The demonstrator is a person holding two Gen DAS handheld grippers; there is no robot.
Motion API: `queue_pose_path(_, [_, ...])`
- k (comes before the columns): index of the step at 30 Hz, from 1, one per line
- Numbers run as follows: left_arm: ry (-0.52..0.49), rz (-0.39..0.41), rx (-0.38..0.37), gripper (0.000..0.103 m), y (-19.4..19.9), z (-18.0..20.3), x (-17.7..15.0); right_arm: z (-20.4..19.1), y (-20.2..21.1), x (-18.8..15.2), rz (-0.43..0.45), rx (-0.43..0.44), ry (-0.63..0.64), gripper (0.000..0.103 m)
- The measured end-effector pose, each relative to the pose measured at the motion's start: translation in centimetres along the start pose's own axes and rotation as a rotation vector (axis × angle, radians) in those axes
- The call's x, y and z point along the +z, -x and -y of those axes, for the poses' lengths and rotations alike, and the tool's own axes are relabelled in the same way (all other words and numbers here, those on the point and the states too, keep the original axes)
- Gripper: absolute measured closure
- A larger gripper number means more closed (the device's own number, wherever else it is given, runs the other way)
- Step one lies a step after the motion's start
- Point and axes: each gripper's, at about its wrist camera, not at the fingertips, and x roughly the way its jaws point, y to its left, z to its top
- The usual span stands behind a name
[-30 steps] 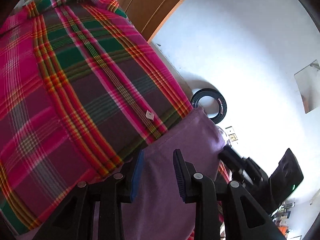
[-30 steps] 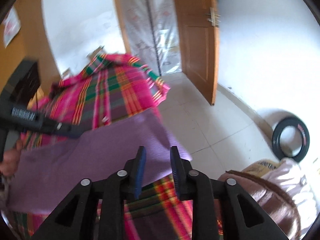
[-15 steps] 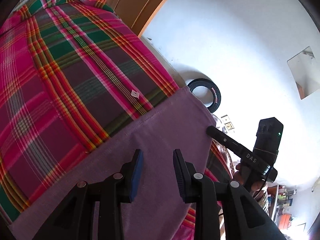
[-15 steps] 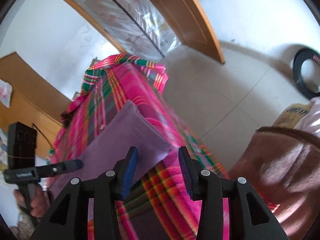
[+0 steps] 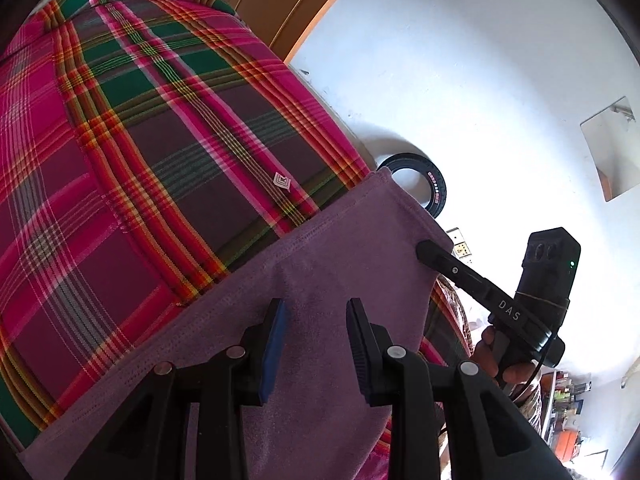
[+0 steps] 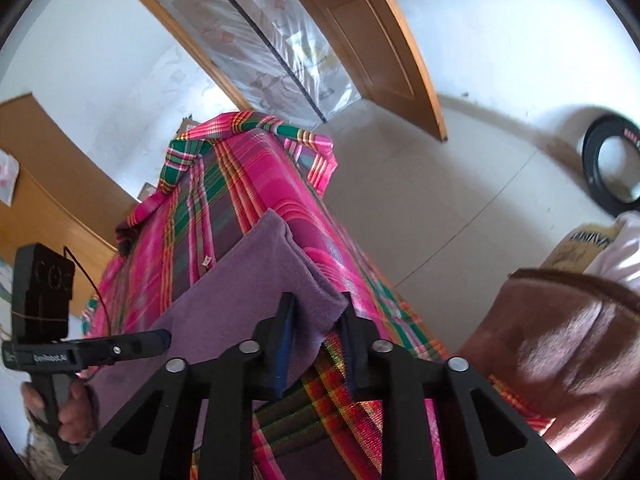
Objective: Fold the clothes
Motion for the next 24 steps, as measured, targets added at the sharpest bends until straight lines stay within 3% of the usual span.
queue_pose_path(2, [0.006,0.0,-0.003,0.072,0.4,-0.3,-0.1,-0.6,0.2,-0.1,0.015,0.0,0.032,0.091])
queue_pose_path(12, [0.037,-0.005,-0.028,0.072,2.2,-1.6,-0.4,-5.1,1.7,-1.6,0.112,-0.064,0.27,0.092])
queue_pose_path(24, [0.108,-0.006,-0.158,0.072,1.5,-1.8,-0.2,-9.7,2.7,-4.6,0.188,-0.113,0.505,0.092])
